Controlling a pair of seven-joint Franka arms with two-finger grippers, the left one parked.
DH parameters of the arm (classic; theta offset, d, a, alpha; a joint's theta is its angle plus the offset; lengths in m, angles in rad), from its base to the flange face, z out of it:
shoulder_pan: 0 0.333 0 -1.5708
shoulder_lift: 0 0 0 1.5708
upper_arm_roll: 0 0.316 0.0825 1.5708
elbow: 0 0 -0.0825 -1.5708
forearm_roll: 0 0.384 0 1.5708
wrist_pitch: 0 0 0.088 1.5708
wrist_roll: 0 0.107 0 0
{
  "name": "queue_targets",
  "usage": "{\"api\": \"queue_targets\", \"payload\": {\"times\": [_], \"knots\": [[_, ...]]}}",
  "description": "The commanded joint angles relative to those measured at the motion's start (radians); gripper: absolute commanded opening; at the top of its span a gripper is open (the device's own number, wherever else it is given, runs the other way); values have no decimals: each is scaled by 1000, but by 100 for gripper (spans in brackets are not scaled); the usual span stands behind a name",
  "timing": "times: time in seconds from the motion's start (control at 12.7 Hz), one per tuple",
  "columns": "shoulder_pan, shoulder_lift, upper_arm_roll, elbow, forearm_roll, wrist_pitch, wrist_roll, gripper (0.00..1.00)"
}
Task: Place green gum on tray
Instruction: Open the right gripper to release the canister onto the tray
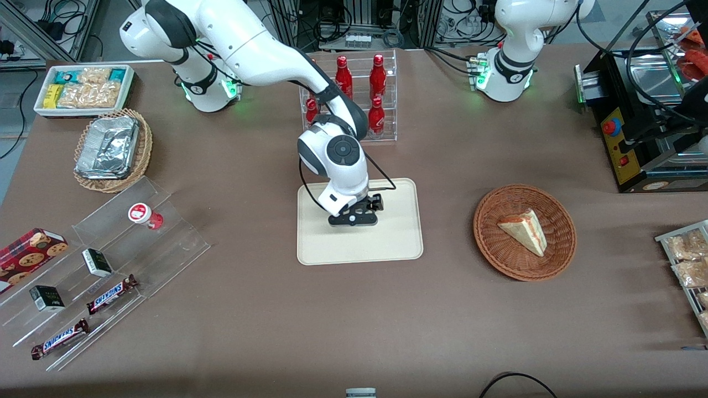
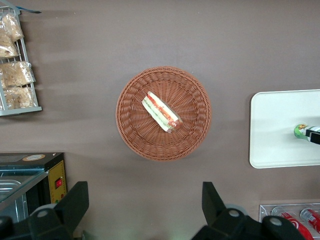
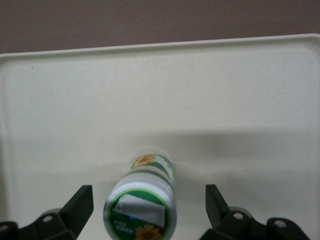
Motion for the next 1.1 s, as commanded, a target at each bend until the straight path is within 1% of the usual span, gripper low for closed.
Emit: {"api": "queue_targets", "payload": {"times": [0.0,0.31,0.47,0.55,0.71,0.87,1.02], "knots": [[-14,-79,0,-3,-12,-100,-44,100],[-56,-159,-1,-3,-14,-241,-146,100],[-99,-186,-1,-7,-14,-319,-280,100],[-122,-202,-1,-17,-14,-333,-332,100],[-157,-237,-1,-46,-14,-336,-380,100],[-186,-257,-1,-50,-14,-370,-409,100],[-232,-271,0,-50,-9,-394,-488,100]]}}
